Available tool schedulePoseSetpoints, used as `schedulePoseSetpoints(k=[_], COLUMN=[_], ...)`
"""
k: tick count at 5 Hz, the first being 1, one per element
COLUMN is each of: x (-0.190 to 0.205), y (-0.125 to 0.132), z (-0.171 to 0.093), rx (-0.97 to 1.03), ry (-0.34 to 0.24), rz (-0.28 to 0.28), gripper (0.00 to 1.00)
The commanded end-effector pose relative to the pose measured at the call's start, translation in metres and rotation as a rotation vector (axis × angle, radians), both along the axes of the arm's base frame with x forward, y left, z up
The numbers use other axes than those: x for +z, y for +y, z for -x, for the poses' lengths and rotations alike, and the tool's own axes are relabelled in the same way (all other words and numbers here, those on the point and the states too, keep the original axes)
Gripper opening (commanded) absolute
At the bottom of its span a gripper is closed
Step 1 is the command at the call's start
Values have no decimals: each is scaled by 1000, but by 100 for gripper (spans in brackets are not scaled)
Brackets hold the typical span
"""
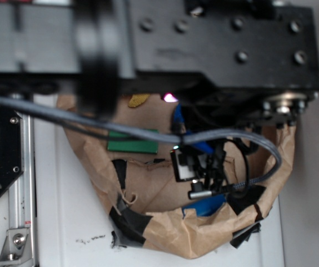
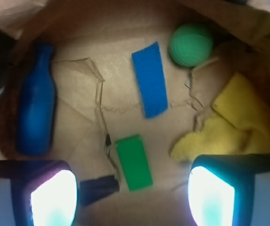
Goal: Grab the green block.
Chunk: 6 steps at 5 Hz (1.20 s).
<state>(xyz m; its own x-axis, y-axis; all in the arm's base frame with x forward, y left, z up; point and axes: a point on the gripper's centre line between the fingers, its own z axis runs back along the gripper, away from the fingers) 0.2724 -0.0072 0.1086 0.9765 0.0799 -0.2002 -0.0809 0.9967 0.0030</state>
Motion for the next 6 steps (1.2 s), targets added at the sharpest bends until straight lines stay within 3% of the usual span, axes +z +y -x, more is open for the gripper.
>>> schedulePoseSetpoints(k=[1, 2, 3, 5, 6], x=[-80, -86, -95, -73, -21], y=[-5, -11, -3, 14, 6], z=[84, 101, 96, 65, 37], rx=[-101, -142, -131, -104, -115], ry=[-6, -30, -28, -28, -85], rz=[57, 60, 34, 24, -19], gripper=[100, 100, 0, 0, 0])
